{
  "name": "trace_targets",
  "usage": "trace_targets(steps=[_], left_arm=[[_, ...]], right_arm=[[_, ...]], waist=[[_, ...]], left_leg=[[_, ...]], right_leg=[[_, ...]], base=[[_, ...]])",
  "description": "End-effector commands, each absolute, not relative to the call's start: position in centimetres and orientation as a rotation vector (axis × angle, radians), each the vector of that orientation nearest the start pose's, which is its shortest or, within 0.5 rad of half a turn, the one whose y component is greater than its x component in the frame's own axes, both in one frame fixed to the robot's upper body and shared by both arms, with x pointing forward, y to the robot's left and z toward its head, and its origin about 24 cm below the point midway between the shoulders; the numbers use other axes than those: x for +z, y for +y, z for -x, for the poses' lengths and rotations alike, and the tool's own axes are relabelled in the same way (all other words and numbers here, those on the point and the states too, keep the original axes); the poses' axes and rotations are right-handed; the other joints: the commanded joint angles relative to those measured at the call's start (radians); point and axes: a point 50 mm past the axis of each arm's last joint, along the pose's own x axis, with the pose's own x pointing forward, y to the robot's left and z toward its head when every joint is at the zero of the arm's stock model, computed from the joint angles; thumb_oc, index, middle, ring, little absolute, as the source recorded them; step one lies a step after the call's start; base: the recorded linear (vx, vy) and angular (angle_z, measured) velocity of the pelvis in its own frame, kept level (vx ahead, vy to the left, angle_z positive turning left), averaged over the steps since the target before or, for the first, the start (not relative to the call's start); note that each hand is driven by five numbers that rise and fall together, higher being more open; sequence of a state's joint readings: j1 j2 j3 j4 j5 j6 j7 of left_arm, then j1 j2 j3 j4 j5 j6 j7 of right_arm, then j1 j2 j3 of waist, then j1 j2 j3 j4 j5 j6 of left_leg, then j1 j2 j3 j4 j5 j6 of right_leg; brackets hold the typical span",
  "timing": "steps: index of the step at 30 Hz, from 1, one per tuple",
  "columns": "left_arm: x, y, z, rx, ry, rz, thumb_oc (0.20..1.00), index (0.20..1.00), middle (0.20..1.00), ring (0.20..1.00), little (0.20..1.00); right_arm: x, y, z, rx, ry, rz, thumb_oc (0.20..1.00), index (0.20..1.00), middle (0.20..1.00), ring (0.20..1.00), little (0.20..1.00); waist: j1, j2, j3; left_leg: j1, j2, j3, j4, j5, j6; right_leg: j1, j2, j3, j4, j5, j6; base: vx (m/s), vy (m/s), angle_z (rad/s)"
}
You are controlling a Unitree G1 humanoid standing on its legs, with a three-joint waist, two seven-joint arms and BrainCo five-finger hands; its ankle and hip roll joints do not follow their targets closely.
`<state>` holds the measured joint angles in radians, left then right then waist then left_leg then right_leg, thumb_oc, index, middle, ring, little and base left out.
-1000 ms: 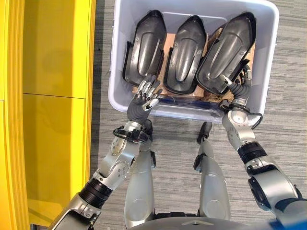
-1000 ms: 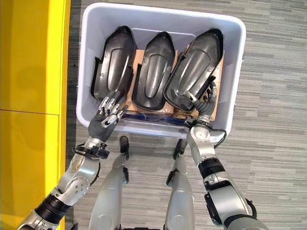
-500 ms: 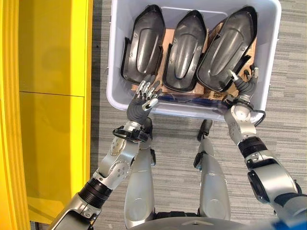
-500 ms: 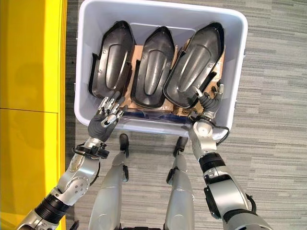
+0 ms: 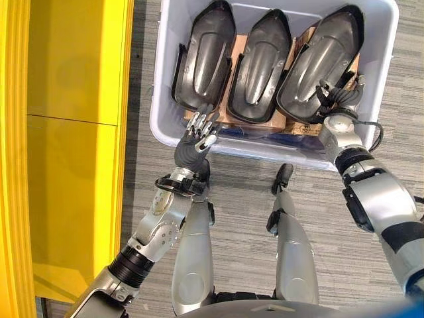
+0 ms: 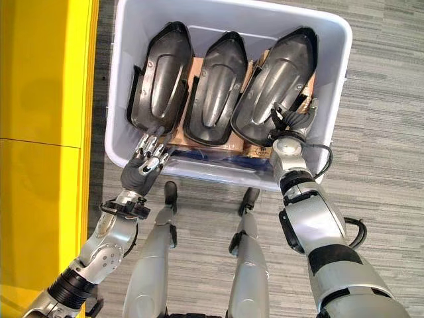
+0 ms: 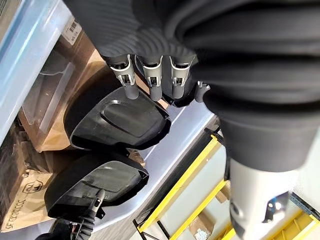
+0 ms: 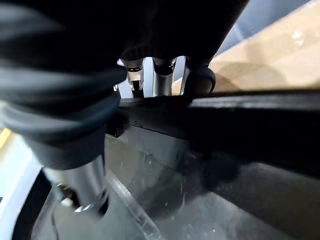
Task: Move parts from the plastic box to the shelf.
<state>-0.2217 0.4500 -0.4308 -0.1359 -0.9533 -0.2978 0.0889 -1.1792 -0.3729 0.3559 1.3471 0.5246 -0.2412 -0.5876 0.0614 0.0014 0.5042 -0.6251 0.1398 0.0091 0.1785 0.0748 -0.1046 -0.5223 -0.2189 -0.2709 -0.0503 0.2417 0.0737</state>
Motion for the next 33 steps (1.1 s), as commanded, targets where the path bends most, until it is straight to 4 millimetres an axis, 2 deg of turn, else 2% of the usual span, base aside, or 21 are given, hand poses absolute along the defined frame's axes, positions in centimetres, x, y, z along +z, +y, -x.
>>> trace_targets(steps=[1,4,7,8,9,12,15,21,23,24,25,26,28,33], left_arm=[[15.0,11.5,-25.3,-0.495,-0.384,0.567,1.0,1.0,1.0,1.0,1.0],[15.1,11.5,-25.4,-0.493,-0.389,0.567,1.0,1.0,1.0,1.0,1.0],[15.2,11.4,-25.5,-0.496,-0.391,0.564,1.0,1.0,1.0,1.0,1.0],[15.2,11.4,-25.5,-0.497,-0.392,0.56,1.0,1.0,1.0,1.0,1.0],[15.2,11.3,-25.6,-0.5,-0.389,0.562,1.0,1.0,1.0,1.0,1.0],[15.2,10.8,-25.8,-0.52,-0.384,0.562,1.0,1.0,1.0,1.0,1.0],[15.2,10.9,-25.9,-0.52,-0.383,0.564,1.0,1.0,1.0,1.0,1.0],[14.9,11.6,-26.0,-0.489,-0.385,0.568,1.0,1.0,1.0,1.0,1.0],[14.4,12.1,-26.0,-0.463,-0.373,0.573,1.0,1.0,1.0,1.0,1.0],[14.1,12.8,-25.9,-0.441,-0.363,0.573,1.0,1.0,1.0,1.0,1.0],[13.9,13.0,-25.8,-0.437,-0.354,0.576,1.0,1.0,1.0,1.0,1.0],[13.9,13.0,-25.8,-0.437,-0.354,0.576,1.0,1.0,1.0,1.0,1.0],[13.4,13.6,-25.7,-0.416,-0.336,0.57,1.0,1.0,1.0,1.0,1.0],[12.8,14.1,-25.3,-0.41,-0.315,0.55,1.0,1.0,1.0,1.0,1.0]], right_arm=[[16.7,-16.5,-42.1,-0.379,-0.043,0.238,0.573,0.573,0.573,0.573,0.573],[16.9,-15.9,-42.2,-0.362,-0.045,0.271,0.573,0.573,0.573,0.573,0.573],[16.4,-15.5,-42.2,-0.336,-0.022,0.342,0.482,0.482,0.482,0.482,0.482],[16.0,-15.4,-42.2,-0.33,-0.003,0.355,0.391,0.391,0.391,0.391,0.391],[15.7,-15.6,-42.1,-0.328,0.016,0.355,0.2,0.2,0.2,0.2,0.2],[13.8,-17.8,-41.6,-0.373,0.109,0.325,0.2,0.2,0.2,0.2,0.2],[13.4,-18.3,-41.4,-0.386,0.115,0.295,0.2,0.2,0.2,0.2,0.2],[14.4,-17.4,-41.4,-0.347,-0.016,0.156,0.2,0.2,0.2,0.2,0.2],[15.1,-17.1,-41.0,-0.31,-0.109,0.091,0.2,0.2,0.2,0.2,0.2],[16.7,-17.0,-39.9,-0.248,-0.249,0.044,0.2,0.2,0.2,0.2,0.2],[17.0,-17.1,-39.2,-0.234,-0.302,0.006,0.2,0.2,0.2,0.2,0.2],[17.0,-17.1,-39.2,-0.234,-0.302,0.006,0.2,0.2,0.2,0.2,0.2],[17.6,-17.9,-37.2,-0.213,-0.403,-0.041,0.2,0.2,0.2,0.2,0.2],[17.1,-18.7,-34.1,-0.174,-0.489,-0.076,0.2,0.2,0.2,0.2,0.2]], waist=[[0.07,0.021,0.016],[0.075,0.02,0.016],[0.082,0.015,0.016],[0.085,0.014,0.016],[0.087,0.013,0.016],[0.098,0.019,0.016],[0.098,0.019,0.016],[0.07,-0.003,0.01],[0.053,-0.016,0.001],[0.033,-0.028,-0.01],[0.027,-0.031,-0.016],[0.027,-0.031,-0.016],[0.013,-0.033,-0.038],[-0.004,-0.03,-0.081]], left_leg=[[0.013,-0.02,-0.019,-0.041,-0.011,0.041],[0.006,-0.024,-0.023,-0.038,-0.011,0.042],[-0.007,-0.028,-0.033,-0.032,-0.013,0.045],[-0.012,-0.029,-0.038,-0.028,-0.013,0.046],[-0.014,-0.03,-0.04,-0.027,-0.014,0.047],[-0.013,-0.038,-0.048,-0.021,-0.018,0.052],[-0.007,-0.039,-0.049,-0.02,-0.02,0.052],[0.034,-0.03,-0.035,-0.022,-0.024,0.048],[0.057,-0.024,-0.028,-0.025,-0.025,0.045],[0.082,-0.015,-0.023,-0.029,-0.025,0.042],[0.093,-0.014,-0.021,-0.031,-0.024,0.041],[0.093,-0.014,-0.021,-0.031,-0.024,0.041],[0.126,-0.011,-0.017,-0.041,-0.023,0.039],[0.184,-0.008,-0.013,-0.07,-0.012,0.035]], right_leg=[[-0.043,-0.087,0.104,0.225,-0.125,0.087],[-0.046,-0.086,0.102,0.226,-0.126,0.085],[-0.051,-0.086,0.1,0.23,-0.128,0.084],[-0.051,-0.086,0.098,0.232,-0.129,0.083],[-0.05,-0.086,0.097,0.232,-0.132,0.083],[-0.038,-0.089,0.088,0.234,-0.137,0.083],[-0.033,-0.089,0.091,0.233,-0.138,0.083],[-0.008,-0.083,0.106,0.23,-0.136,0.08],[0.008,-0.079,0.112,0.228,-0.136,0.08],[0.024,-0.077,0.115,0.225,-0.136,0.08],[0.037,-0.077,0.116,0.223,-0.137,0.081],[0.037,-0.077,0.116,0.223,-0.137,0.081],[0.069,-0.079,0.112,0.216,-0.138,0.083],[0.124,-0.085,0.106,0.195,-0.133,0.089]], base=[[0.01,0.016,0.07],[0.01,0.012,0.07],[0.0,0.0,0.01],[0.0,0.0,0.0],[0.0,0.0,0.0],[0.0,0.0,0.0],[-0.01,0.013,0.0],[-0.01,0.013,0.01],[0.0,-0.018,-0.05],[0.0,-0.031,-0.08],[0.01,-0.023,-0.07],[0.01,-0.037,-0.08],[0.02,-0.039,-0.09],[0.02,-0.022,-0.03]])
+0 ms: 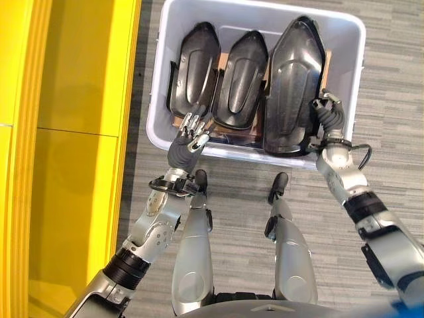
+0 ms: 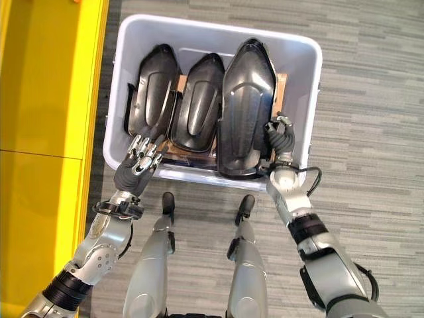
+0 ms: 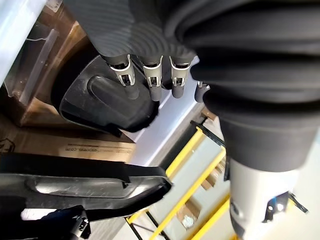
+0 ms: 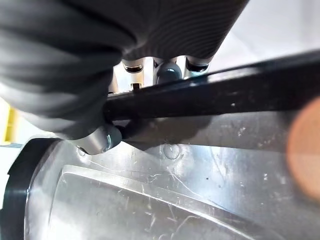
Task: Move parts from the plastic box to the shelf.
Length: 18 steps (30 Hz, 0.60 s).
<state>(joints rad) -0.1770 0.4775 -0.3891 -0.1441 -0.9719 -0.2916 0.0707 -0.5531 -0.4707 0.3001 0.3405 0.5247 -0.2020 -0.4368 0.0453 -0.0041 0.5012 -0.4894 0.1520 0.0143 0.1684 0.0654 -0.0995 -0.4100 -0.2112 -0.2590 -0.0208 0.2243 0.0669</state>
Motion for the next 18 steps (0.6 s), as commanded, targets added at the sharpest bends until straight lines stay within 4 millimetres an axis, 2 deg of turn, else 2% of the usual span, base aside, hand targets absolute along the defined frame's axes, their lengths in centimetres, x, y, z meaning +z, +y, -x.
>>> trace_targets(steps=[1,2,3,7,18], left_arm=[[12.6,14.2,-25.3,-0.409,-0.308,0.546,1.0,1.0,1.0,1.0,1.0],[12.6,14.2,-25.3,-0.409,-0.308,0.546,1.0,1.0,1.0,1.0,1.0],[12.2,14.4,-25.1,-0.401,-0.291,0.539,1.0,1.0,1.0,1.0,1.0],[11.4,14.8,-24.7,-0.393,-0.262,0.536,1.0,1.0,1.0,1.0,1.0],[9.2,15.6,-23.5,-0.375,-0.183,0.532,1.0,1.0,1.0,1.0,1.0]], right_arm=[[17.0,-18.6,-33.5,-0.159,-0.505,-0.075,0.2,0.2,0.2,0.2,0.2],[17.0,-18.6,-33.5,-0.159,-0.505,-0.075,0.2,0.2,0.2,0.2,0.2],[16.8,-18.7,-32.4,-0.142,-0.53,-0.097,0.2,0.2,0.2,0.2,0.2],[16.5,-18.7,-30.7,-0.111,-0.557,-0.09,0.2,0.2,0.2,0.2,0.2],[15.5,-19.1,-29.2,-0.084,-0.549,-0.175,0.2,0.2,0.2,0.2,0.2]], waist=[[0.01,-0.024,-0.087],[0.01,-0.024,-0.088],[0.005,-0.024,-0.107],[0.0,-0.024,-0.145],[0.002,-0.016,-0.251]], left_leg=[[0.059,-0.02,-0.017,-0.064,-0.001,0.028],[0.059,-0.02,-0.017,-0.065,-0.001,0.029],[0.085,-0.015,-0.015,-0.075,0.001,0.026],[0.141,-0.003,-0.01,-0.096,0.005,0.019],[0.27,0.021,-0.007,-0.148,0.006,0.006]], right_leg=[[0.022,-0.092,0.093,0.162,-0.116,0.097],[0.022,-0.092,0.092,0.161,-0.116,0.097],[0.043,-0.093,0.091,0.157,-0.118,0.1],[0.092,-0.091,0.085,0.147,-0.126,0.104],[0.206,-0.089,0.057,0.133,-0.156,0.115]], base=[[0.0,0.0,0.0],[0.05,-0.022,0.03],[0.06,-0.037,0.01],[0.04,-0.043,0.0],[0.04,-0.035,0.01]])
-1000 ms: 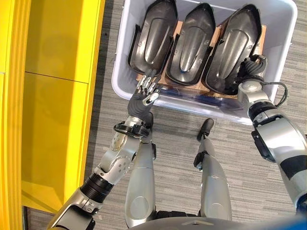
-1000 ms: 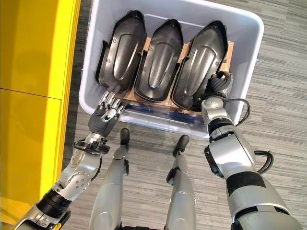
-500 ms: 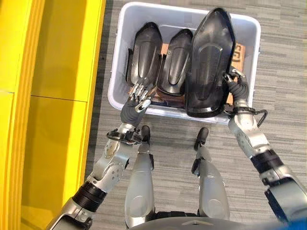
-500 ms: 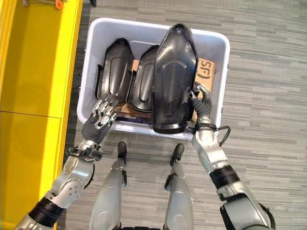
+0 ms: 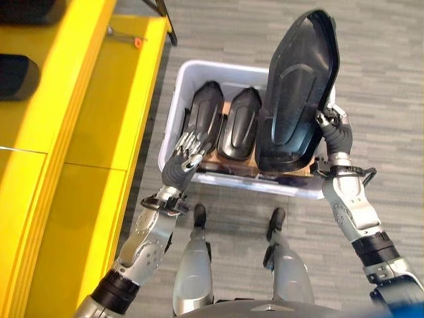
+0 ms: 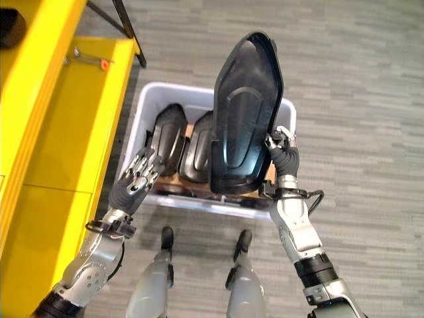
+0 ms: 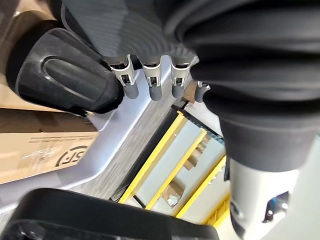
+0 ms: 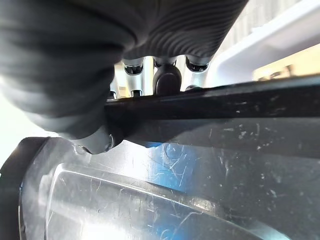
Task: Move parts from the plastic box to the shelf.
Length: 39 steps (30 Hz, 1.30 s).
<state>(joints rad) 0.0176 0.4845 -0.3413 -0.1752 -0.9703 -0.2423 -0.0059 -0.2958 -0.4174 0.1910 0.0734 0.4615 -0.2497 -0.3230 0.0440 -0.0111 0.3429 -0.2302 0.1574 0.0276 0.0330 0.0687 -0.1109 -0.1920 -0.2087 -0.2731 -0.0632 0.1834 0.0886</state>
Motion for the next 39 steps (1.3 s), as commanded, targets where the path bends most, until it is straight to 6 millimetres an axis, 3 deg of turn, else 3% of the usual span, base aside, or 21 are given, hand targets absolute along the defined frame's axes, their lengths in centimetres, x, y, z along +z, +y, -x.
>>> trace_targets(steps=[1,9,10,12,13,14,17,18,20,21,22,23,25,27,33,35,37,38,39], left_arm=[[9.1,15.7,-23.4,-0.368,-0.18,0.53,1.0,1.0,1.0,1.0,1.0],[7.8,17.2,-22.7,-0.303,-0.138,0.518,1.0,1.0,1.0,1.0,1.0],[5.8,18.6,-21.4,-0.214,-0.068,0.523,1.0,1.0,1.0,1.0,1.0],[4.7,18.6,-21.1,-0.193,-0.025,0.532,1.0,1.0,1.0,1.0,1.0],[4.5,18.5,-21.1,-0.196,-0.016,0.53,1.0,1.0,1.0,1.0,1.0],[4.2,18.4,-21.2,-0.187,-0.004,0.528,1.0,1.0,1.0,1.0,1.0],[4.2,18.0,-22.0,-0.179,-0.014,0.531,1.0,1.0,1.0,1.0,1.0],[4.5,18.1,-22.3,-0.168,-0.036,0.542,1.0,1.0,1.0,1.0,1.0],[4.6,17.9,-22.3,-0.173,-0.042,0.547,1.0,1.0,1.0,1.0,1.0],[5.0,18.0,-22.6,-0.176,-0.059,0.551,1.0,1.0,1.0,1.0,1.0],[5.2,17.8,-22.7,-0.185,-0.063,0.549,1.0,1.0,1.0,1.0,1.0],[5.2,17.5,-22.8,-0.194,-0.061,0.544,1.0,1.0,1.0,1.0,1.0],[5.4,17.8,-22.9,-0.184,-0.072,0.531,1.0,1.0,1.0,1.0,1.0],[6.1,19.4,-22.9,-0.15,-0.111,0.465,1.0,1.0,1.0,1.0,1.0],[7.1,20.3,-23.3,-0.104,-0.167,0.436,1.0,1.0,1.0,1.0,1.0],[7.0,20.4,-23.4,-0.1,-0.162,0.416,1.0,1.0,1.0,1.0,1.0],[7.1,20.4,-23.6,-0.11,-0.166,0.391,1.0,1.0,1.0,1.0,1.0],[6.7,20.1,-23.7,-0.126,-0.146,0.374,1.0,1.0,1.0,1.0,1.0],[6.8,19.8,-23.7,-0.143,-0.147,0.372,1.0,1.0,1.0,1.0,1.0]], right_arm=[[15.5,-19.0,-29.2,-0.075,-0.548,-0.173,0.2,0.2,0.2,0.2,0.2],[14.5,-17.6,-29.1,0.034,-0.486,-0.223,0.2,0.2,0.2,0.2,0.2],[13.7,-17.1,-29.6,0.057,-0.443,-0.255,0.2,0.2,0.2,0.2,0.2],[14.1,-17.3,-29.9,0.039,-0.46,-0.264,0.2,0.2,0.2,0.2,0.2],[14.2,-17.7,-30.0,0.021,-0.468,-0.261,0.2,0.2,0.2,0.2,0.2],[14.4,-18.2,-30.0,-0.008,-0.476,-0.242,0.2,0.2,0.2,0.2,0.2],[14.5,-18.8,-30.3,-0.054,-0.48,-0.216,0.2,0.2,0.2,0.2,0.2],[14.3,-18.9,-30.2,-0.059,-0.47,-0.198,0.2,0.2,0.2,0.2,0.2],[14.2,-18.9,-30.1,-0.051,-0.464,-0.2,0.2,0.2,0.2,0.2,0.2],[13.7,-18.8,-29.9,-0.044,-0.448,-0.21,0.2,0.2,0.2,0.2,0.2],[13.4,-18.8,-29.7,-0.047,-0.439,-0.221,0.2,0.2,0.2,0.2,0.2],[12.9,-19.4,-29.4,-0.077,-0.425,-0.245,0.2,0.2,0.2,0.2,0.2],[12.7,-19.1,-29.3,-0.068,-0.416,-0.26,0.2,0.2,0.2,0.2,0.2],[12.2,-17.9,-29.6,-0.039,-0.388,-0.279,0.2,0.2,0.2,0.2,0.2],[13.2,-17.0,-30.4,-0.041,-0.42,-0.302,0.2,0.2,0.2,0.2,0.2],[13.1,-17.0,-30.2,-0.042,-0.421,-0.305,0.2,0.2,0.2,0.2,0.2],[13.1,-17.5,-30.0,-0.04,-0.425,-0.292,0.2,0.2,0.2,0.2,0.2],[12.8,-18.2,-29.3,-0.042,-0.421,-0.286,0.2,0.2,0.2,0.2,0.2],[12.6,-18.5,-29.0,-0.047,-0.42,-0.277,0.2,0.2,0.2,0.2,0.2]], waist=[[0.004,-0.007,-0.101],[0.028,0.001,-0.172],[0.08,0.017,-0.201],[0.115,0.041,-0.207],[0.117,0.045,-0.21],[0.111,0.045,-0.212],[0.086,0.034,-0.217],[0.08,0.022,-0.224],[0.082,0.019,-0.226],[0.095,0.008,-0.234],[0.096,0.009,-0.243],[0.083,0.012,-0.251],[0.092,0.002,-0.258],[0.139,-0.046,-0.271],[0.209,-0.101,-0.264],[0.2,-0.108,-0.267],[0.155,-0.095,-0.272],[0.094,-0.065,-0.266],[0.065,-0.052,-0.256]], left_leg=[[0.022,0.019,-0.023,-0.012,0.001,0.018],[0.113,0.057,-0.042,0.0,-0.015,0.014],[0.132,0.116,-0.118,-0.029,0.052,-0.021],[0.097,0.135,-0.189,-0.1,0.161,-0.059],[0.076,0.132,-0.196,-0.104,0.181,-0.065],[0.052,0.138,-0.132,-0.107,0.205,-0.065],[0.058,0.165,0.071,-0.095,0.212,-0.036],[0.095,0.18,0.114,-0.042,0.15,-0.041],[0.105,0.175,0.092,-0.007,0.114,-0.036],[0.125,0.149,0.027,0.072,0.03,-0.03],[0.138,0.135,0.013,0.051,0.001,-0.027],[0.144,0.111,0.045,0.005,0.009,-0.013],[0.146,0.076,0.031,0.02,-0.024,0.001],[0.112,-0.019,0.043,0.053,-0.082,0.044],[0.011,-0.134,-0.012,0.136,-0.151,0.09],[0.023,-0.171,-0.036,0.131,-0.169,0.116],[0.049,-0.209,-0.078,0.07,-0.122,0.149],[0.104,-0.219,-0.154,0.025,-0.102,0.168],[0.131,-0.227,-0.193,-0.001,-0.087,0.174]], right_leg=[[-0.003,-0.09,0.069,0.185,-0.124,0.092],[0.085,-0.06,0.043,0.267,-0.21,0.077],[0.171,0.019,-0.028,0.28,-0.292,0.024],[0.188,0.059,-0.093,0.26,-0.311,-0.005],[0.187,0.06,-0.117,0.258,-0.313,-0.011],[0.194,0.052,-0.154,0.253,-0.316,-0.016],[0.223,0.022,-0.222,0.205,-0.284,-0.011],[0.235,-0.003,-0.24,0.191,-0.276,-0.001],[0.244,-0.014,-0.251,0.179,-0.262,0.004],[0.25,-0.044,-0.267,0.177,-0.239,0.008],[0.26,-0.059,-0.281,0.181,-0.236,0.018],[0.276,-0.091,-0.315,0.206,-0.221,0.033],[0.29,-0.116,-0.319,0.208,-0.207,0.046],[0.318,-0.205,-0.343,0.182,-0.104,0.11],[0.34,-0.271,-0.393,0.128,0.034,0.161],[0.325,-0.28,-0.327,0.169,0.075,0.158],[0.23,-0.21,-0.085,0.208,0.068,0.105],[0.14,-0.035,0.145,0.282,-0.088,0.043],[0.088,0.06,0.204,0.299,-0.168,0.019]], base=[[0.05,-0.032,0.03],[0.05,-0.097,0.07],[-0.06,-0.49,0.6],[-0.15,-0.312,1.41],[-0.13,-0.06,1.69],[-0.12,0.006,1.81],[-0.1,0.027,1.55],[-0.09,0.025,0.9],[-0.04,0.046,0.51],[0.02,0.124,0.49],[0.08,0.311,0.5],[0.12,0.324,0.54],[0.12,0.305,1.06],[0.2,0.47,0.57],[0.09,0.27,0.71],[0.15,0.288,0.78],[0.17,0.318,0.73],[0.29,0.296,0.75],[0.29,0.242,1.39]])
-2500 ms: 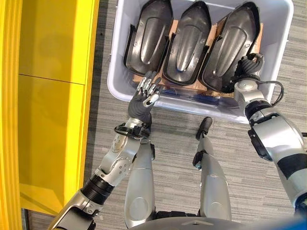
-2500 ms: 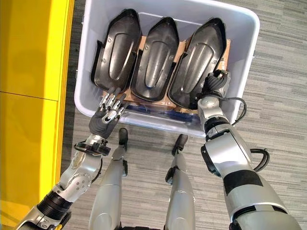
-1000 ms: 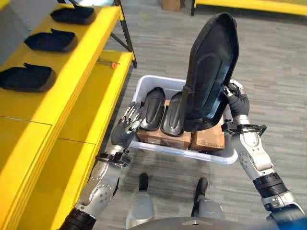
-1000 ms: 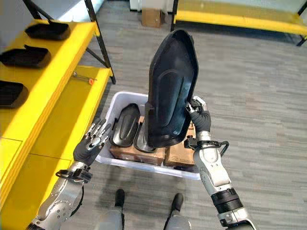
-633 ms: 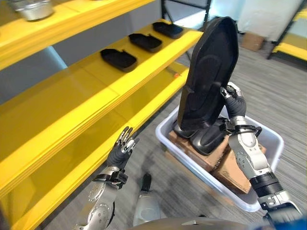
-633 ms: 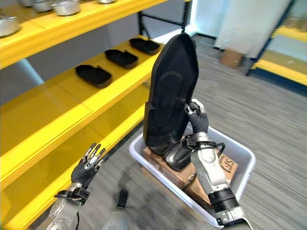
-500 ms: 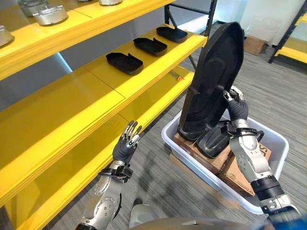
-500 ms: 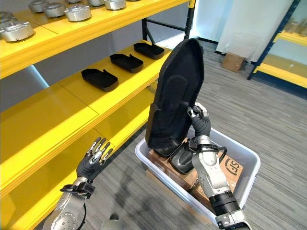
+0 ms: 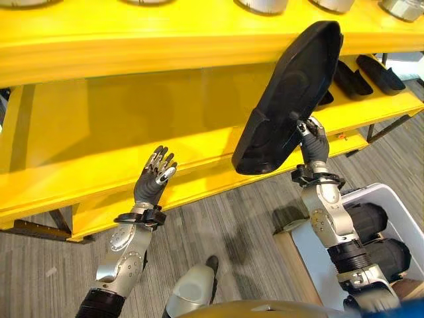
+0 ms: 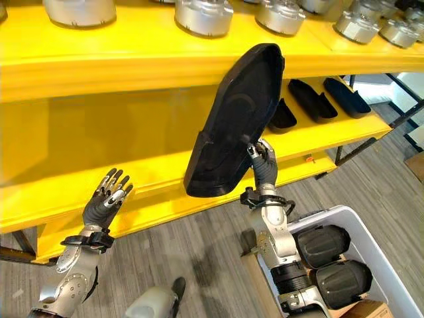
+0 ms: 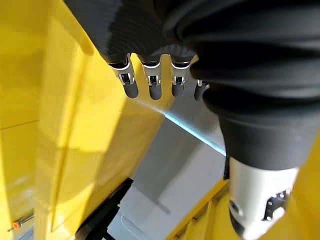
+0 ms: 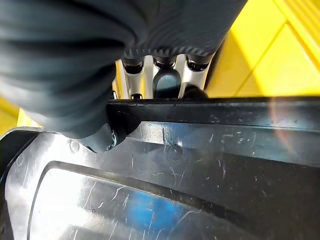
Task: Move parts from the plastic box to the shelf.
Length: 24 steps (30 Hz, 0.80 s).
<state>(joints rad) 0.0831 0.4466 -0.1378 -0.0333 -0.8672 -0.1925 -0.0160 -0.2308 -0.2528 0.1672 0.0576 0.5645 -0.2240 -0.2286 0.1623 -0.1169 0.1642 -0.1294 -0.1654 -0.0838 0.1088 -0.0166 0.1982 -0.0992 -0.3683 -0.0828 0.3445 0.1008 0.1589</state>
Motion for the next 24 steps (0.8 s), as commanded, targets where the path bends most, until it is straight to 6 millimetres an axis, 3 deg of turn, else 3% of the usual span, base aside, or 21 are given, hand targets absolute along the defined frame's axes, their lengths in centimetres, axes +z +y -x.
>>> trace_targets(steps=[1,4,5,12,24], left_arm=[[6.7,19.6,-23.5,-0.151,-0.148,0.376,1.0,1.0,1.0,1.0,1.0],[6.5,19.1,-23.3,-0.171,-0.142,0.394,1.0,1.0,1.0,1.0,1.0],[6.5,19.1,-23.3,-0.171,-0.141,0.394,1.0,1.0,1.0,1.0,1.0],[6.0,19.6,-22.5,-0.137,-0.126,0.425,1.0,1.0,1.0,1.0,1.0],[5.3,19.3,-21.9,-0.137,-0.089,0.468,1.0,1.0,1.0,1.0,1.0]], right_arm=[[12.5,-18.7,-28.9,-0.052,-0.42,-0.286,0.2,0.2,0.2,0.2,0.2],[12.3,-18.9,-28.7,-0.051,-0.411,-0.282,0.2,0.2,0.2,0.2,0.2],[12.2,-18.9,-28.7,-0.051,-0.41,-0.282,0.2,0.2,0.2,0.2,0.2],[11.4,-19.4,-28.7,-0.055,-0.374,-0.274,0.2,0.2,0.2,0.2,0.2],[10.8,-19.7,-28.6,-0.065,-0.355,-0.282,0.2,0.2,0.2,0.2,0.2]], waist=[[-0.072,0.056,-0.065],[-0.129,0.051,-0.032],[-0.13,0.051,-0.03],[-0.109,0.046,-0.089],[-0.073,0.05,-0.106]], left_leg=[[0.049,0.084,-0.102,-0.09,0.0,-0.134],[0.115,0.054,-0.177,-0.077,-0.028,-0.147],[0.118,0.054,-0.178,-0.077,-0.028,-0.147],[0.152,0.091,-0.181,-0.109,-0.041,-0.169],[0.133,0.135,-0.261,-0.105,-0.016,-0.234]], right_leg=[[-0.037,0.249,0.024,-0.13,-0.093,-0.057],[-0.084,0.252,0.032,-0.223,-0.027,-0.032],[-0.079,0.252,0.03,-0.226,-0.027,-0.032],[0.023,0.246,-0.03,-0.283,-0.056,-0.045],[0.092,0.276,-0.126,-0.317,-0.111,-0.087]], base=[[0.14,0.059,1.62],[0.23,-0.074,1.73],[0.16,-0.104,0.59],[0.1,-0.13,0.09],[0.02,-0.117,0.22]])
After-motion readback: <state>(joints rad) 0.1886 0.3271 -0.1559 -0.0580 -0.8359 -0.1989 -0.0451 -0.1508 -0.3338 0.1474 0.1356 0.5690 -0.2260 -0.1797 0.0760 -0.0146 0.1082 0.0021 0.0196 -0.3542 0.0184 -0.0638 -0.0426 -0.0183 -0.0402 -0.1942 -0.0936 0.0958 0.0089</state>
